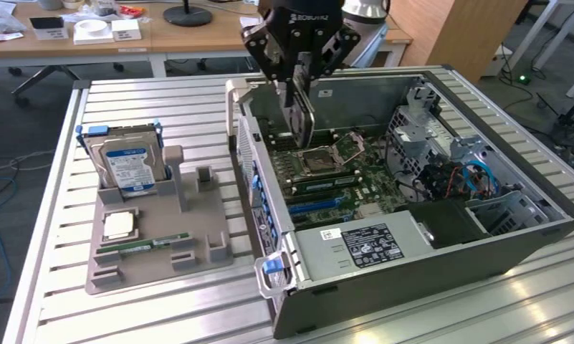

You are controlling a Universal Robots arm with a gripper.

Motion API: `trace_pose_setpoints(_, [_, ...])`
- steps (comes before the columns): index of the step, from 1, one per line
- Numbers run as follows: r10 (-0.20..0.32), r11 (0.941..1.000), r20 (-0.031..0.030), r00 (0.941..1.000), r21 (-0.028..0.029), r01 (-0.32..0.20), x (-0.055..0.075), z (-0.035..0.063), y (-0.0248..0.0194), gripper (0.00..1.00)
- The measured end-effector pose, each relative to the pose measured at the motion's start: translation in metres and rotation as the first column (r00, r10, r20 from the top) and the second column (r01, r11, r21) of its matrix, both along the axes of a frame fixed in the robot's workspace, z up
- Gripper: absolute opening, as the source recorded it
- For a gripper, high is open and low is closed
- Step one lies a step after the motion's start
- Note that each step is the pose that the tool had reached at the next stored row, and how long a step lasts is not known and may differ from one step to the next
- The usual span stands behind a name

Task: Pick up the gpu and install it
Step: 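Pick up the gpu and move the gpu toward the slot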

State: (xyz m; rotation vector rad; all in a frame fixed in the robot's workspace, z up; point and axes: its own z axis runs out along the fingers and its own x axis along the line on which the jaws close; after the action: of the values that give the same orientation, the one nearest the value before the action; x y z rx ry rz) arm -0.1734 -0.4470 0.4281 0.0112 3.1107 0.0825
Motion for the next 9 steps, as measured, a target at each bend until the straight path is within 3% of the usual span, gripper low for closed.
trace_pose_setpoints(9, [0.000,1.0000,-0.0001,1.0000,0.0037,0.000,0.041,0.0000,0.0000,0.27])
